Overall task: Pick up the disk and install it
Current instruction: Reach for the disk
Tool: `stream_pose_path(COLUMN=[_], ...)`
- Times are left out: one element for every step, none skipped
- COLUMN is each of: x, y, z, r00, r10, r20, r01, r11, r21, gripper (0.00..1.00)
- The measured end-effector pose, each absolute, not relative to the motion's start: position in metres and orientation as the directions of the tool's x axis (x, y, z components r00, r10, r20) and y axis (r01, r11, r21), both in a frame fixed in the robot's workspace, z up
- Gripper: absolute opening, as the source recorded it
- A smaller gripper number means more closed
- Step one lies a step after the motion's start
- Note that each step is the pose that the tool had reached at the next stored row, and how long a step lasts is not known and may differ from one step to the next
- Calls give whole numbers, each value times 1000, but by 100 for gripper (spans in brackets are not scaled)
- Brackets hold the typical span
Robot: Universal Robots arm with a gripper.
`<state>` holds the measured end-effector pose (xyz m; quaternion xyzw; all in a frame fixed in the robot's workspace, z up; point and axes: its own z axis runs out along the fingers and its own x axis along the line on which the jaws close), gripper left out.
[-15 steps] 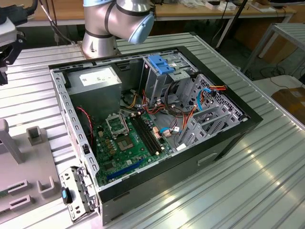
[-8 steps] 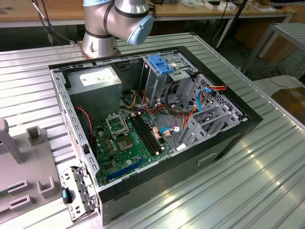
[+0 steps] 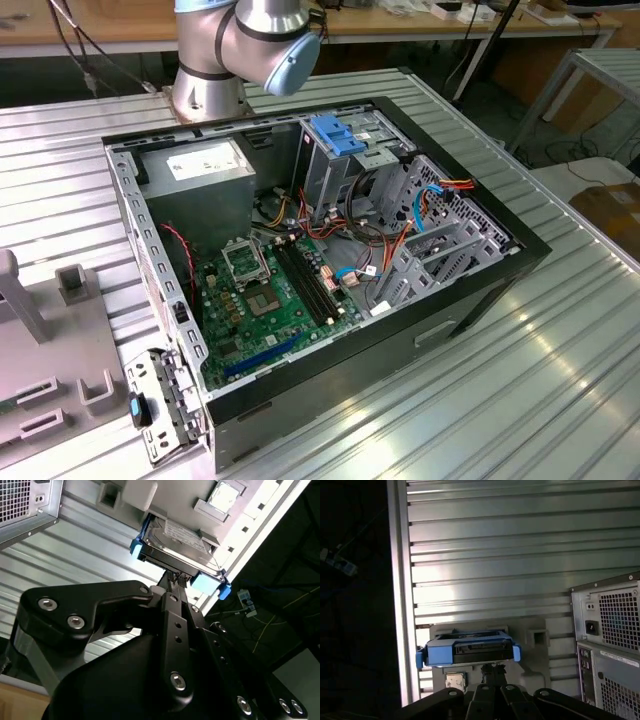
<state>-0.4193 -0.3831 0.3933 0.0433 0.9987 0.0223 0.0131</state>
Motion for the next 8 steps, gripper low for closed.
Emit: stream_pose_path(x=[-424, -429, -432, -434, -437, -442, -448, -450], y=[-383, -383, -383, -383, -383, -383, -383, -383], z=[393, 393, 393, 393, 393, 393, 393, 393], r00=[-996, -996, -996, -996, -996, -996, -996, -996], r10=[88, 88, 88, 89, 89, 89, 90, 90], r20=[-24, -24, -24, -24, -24, -24, -24, -24], r01=[86, 87, 87, 87, 88, 88, 89, 89], r11=[995, 995, 995, 995, 995, 995, 995, 995], r21=[46, 46, 46, 46, 46, 46, 46, 46], gripper=[11, 11, 11, 11, 11, 11, 11, 11])
